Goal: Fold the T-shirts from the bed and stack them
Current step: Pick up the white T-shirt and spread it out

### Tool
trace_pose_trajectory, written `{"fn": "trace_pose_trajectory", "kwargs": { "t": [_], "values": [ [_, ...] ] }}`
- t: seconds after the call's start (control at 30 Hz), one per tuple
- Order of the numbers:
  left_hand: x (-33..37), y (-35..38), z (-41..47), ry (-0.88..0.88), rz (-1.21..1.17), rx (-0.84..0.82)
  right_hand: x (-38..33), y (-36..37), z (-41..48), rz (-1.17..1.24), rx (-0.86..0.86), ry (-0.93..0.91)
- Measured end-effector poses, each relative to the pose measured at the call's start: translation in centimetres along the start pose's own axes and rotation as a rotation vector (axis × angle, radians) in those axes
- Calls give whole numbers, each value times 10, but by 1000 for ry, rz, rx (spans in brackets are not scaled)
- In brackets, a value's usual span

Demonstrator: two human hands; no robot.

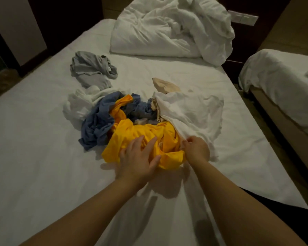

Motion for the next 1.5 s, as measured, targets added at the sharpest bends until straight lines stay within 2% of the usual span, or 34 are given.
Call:
{"fn": "trace_pose_trajectory", "kwargs": {
  "t": [0.1, 0.27, 0.37, 0.43, 0.5, 0.57, 0.7, 0.77, 0.83, 0.87, 0.97, 1.1, 1.17, 1.27, 1.4, 1.5],
  "values": [
    [-2, -7, -6, 12, -37, 30, -9, -12, -5, 50, 28, -37],
    [15, -36, -13, 30, -1, 36, -44, -73, -27, 297, 141, -155],
    [37, -81, -18, 72, -14, 131, -89, -133, -58, 432, 260, -291],
    [53, -124, -27, 112, -89, 235, -118, -178, -95, 554, 356, -424],
    [70, -166, -42, 176, -213, 287, -141, -215, -142, 734, 376, -569],
    [92, -205, -67, 284, -388, 330, -156, -238, -186, 814, 309, -638],
    [120, -257, -133, 399, -699, 399, -157, -252, -243, 943, 100, -562],
    [116, -269, -162, 329, -800, 456, -149, -252, -271, 1073, -39, -508],
    [103, -273, -186, 181, -913, 469, -142, -242, -305, 1196, -222, -456],
    [96, -272, -196, 108, -964, 467, -137, -237, -324, 1173, -263, -458],
    [70, -271, -223, -84, -1079, 469, -116, -218, -376, 868, -208, -541],
    [58, -279, -261, -146, -1260, 434, -84, -188, -420, 677, -50, -597],
    [51, -292, -282, -136, -1188, 481, -73, -194, -428, 711, 75, -569],
    [37, -311, -307, -121, -813, 592, -80, -215, -436, 780, 158, -595],
    [51, -331, -317, -42, -202, 616, -120, -208, -449, 758, -40, -662],
    [56, -337, -309, 7, -158, 528, -141, -191, -458, 634, -89, -686]
  ]
}}
Point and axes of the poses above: each hand's wrist, its own z-axis towards the middle knuckle, its own y-axis out of the palm, x = y × z, the point moved 10 cm from there along z, towards the middle knuckle, and after that the axes turned 6 degrees about z, right-handed, at the moved point
